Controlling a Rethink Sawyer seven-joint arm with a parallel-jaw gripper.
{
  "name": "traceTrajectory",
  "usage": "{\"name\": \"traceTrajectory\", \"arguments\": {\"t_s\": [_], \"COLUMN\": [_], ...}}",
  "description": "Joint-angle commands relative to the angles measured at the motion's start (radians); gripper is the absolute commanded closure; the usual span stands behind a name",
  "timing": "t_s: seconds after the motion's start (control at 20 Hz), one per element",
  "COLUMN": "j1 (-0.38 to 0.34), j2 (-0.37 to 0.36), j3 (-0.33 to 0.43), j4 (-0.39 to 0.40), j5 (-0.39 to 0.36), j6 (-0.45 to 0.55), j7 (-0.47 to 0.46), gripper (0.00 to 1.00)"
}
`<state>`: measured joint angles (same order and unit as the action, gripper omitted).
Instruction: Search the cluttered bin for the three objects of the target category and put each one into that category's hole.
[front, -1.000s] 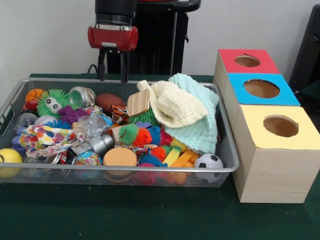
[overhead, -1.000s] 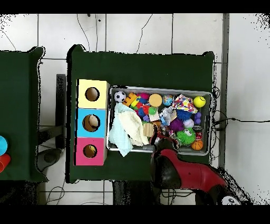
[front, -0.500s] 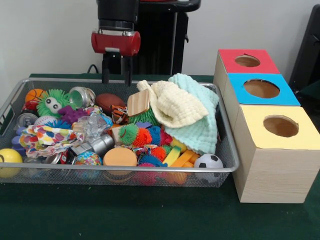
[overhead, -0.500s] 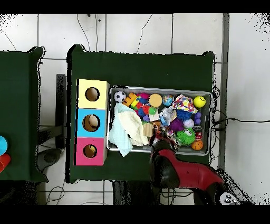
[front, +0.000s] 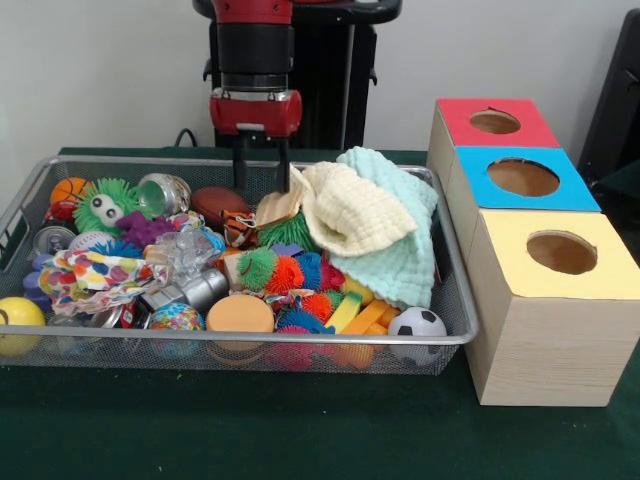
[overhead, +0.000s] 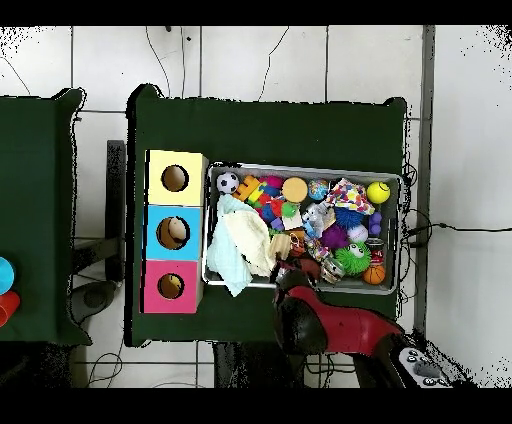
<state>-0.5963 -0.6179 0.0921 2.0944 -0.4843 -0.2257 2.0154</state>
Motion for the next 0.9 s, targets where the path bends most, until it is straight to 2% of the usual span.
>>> {"name": "traceTrajectory", "arguments": {"t_s": [0.05,0.35,0.75,0.9], "j1": [0.049,0.106,0.097,0.113], "j2": [0.049,0.075,0.056,0.050], "j3": [-0.034,-0.137,-0.129,-0.150], "j4": [-0.124,-0.204,-0.233,-0.229], "j5": [-0.009,-0.002,-0.030,-0.021], "j6": [-0.091,-0.111,-0.100,-0.115], "j7": [0.080,0.034,0.046,0.054], "gripper": [0.00,0.00,0.00,0.00]}}
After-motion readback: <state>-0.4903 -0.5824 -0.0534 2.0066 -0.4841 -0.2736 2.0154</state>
